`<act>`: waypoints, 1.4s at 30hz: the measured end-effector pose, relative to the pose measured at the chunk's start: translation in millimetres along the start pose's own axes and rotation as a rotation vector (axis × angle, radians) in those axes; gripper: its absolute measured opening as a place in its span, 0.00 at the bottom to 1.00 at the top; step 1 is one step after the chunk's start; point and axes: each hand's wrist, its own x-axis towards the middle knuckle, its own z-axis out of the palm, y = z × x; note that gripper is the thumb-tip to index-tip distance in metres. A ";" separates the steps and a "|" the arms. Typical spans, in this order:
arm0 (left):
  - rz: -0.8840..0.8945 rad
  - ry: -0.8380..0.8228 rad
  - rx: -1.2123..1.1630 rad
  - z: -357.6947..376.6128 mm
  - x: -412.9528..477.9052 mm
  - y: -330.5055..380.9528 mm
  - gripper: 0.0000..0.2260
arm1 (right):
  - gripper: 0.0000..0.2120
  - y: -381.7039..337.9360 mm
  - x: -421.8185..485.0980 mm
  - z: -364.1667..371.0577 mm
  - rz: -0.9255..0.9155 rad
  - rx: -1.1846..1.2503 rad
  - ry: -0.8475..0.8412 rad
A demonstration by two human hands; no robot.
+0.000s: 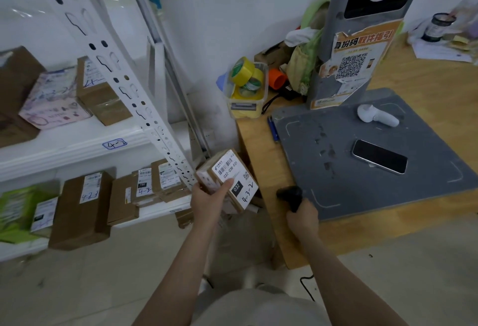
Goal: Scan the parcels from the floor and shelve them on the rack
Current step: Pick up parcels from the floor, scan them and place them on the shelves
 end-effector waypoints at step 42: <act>1.035 0.067 -0.034 -436.2 -98.0 438.2 0.23 | 0.20 -578.8 -419.2 -67.2 -1.579 0.686 -0.021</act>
